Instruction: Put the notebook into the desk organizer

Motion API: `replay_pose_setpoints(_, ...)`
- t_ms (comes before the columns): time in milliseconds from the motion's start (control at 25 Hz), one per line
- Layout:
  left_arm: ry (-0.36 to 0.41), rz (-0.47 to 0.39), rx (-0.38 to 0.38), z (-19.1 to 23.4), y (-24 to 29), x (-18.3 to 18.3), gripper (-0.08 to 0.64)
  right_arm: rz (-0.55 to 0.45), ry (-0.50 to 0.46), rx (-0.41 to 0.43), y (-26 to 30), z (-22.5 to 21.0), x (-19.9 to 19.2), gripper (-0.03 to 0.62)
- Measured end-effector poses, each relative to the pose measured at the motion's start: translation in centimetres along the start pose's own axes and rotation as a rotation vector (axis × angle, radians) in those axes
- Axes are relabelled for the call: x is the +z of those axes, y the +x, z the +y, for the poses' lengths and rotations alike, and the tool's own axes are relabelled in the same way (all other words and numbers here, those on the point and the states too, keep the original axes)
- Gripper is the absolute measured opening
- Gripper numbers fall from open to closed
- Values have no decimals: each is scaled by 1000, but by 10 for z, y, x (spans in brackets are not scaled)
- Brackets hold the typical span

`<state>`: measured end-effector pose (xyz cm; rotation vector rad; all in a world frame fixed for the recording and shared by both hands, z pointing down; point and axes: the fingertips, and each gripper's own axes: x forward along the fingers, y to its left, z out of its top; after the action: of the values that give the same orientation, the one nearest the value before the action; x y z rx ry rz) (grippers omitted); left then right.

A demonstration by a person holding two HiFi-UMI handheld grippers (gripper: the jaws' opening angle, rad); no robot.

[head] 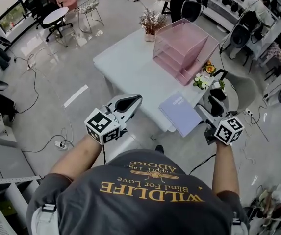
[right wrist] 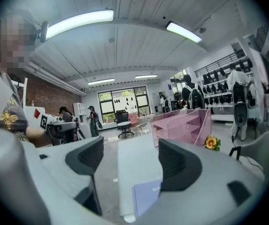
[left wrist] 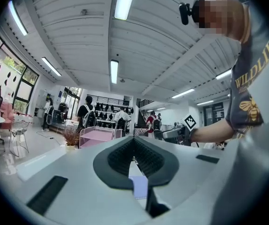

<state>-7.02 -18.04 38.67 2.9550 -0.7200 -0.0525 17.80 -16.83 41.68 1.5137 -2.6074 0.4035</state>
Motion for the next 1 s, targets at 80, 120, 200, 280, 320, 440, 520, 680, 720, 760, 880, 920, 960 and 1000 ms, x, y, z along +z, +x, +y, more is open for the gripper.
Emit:
replay_pose_setpoints(80,12,8,32,6,26,-6,2,13,13,37,10,-32,-6,353)
replay_pose_setpoints(120,11,13,52,10,38,-8,2,21,24,57,15,-47,-10,353)
replay_pose_setpoints(200,-7,20,93,15,61,-10,2,49,46,99,25,-72,-19,353)
replay_pose_setpoints(280,-15,29,123,18,84,-13,2,96,49,140,35,-95,-30,353)
replay_pose_setpoints(320,-19,36,134,18,95,-15,2,124,49,158,40,-106,-37,353)
replay_pose_setpoints(440,-46,69,144,16,120,-25,2,223,74,188,52,-134,-68,353)
replay_pose_setpoints(520,-43,100,125,14,132,-35,2,302,92,182,56,-152,-93,353)
replay_pose_setpoints(680,-35,135,62,19,146,-53,2,490,147,133,57,-186,-151,353)
replay_pose_setpoints(720,-37,142,44,21,147,-59,2,541,161,125,57,-193,-167,353)
replay_pose_setpoints(760,-41,150,26,23,148,-65,2,596,169,119,57,-199,-182,353)
replay_pose_setpoints(880,-61,177,-21,28,152,-82,2,761,207,130,61,-208,-231,353)
replay_pose_setpoints(920,-67,185,-34,28,153,-87,2,808,244,147,61,-206,-246,353)
replay_pose_setpoints(960,-74,192,-45,27,154,-91,2,854,285,168,61,-202,-260,353)
replay_pose_setpoints(1000,-80,198,-56,25,155,-95,2,901,320,188,61,-199,-273,353)
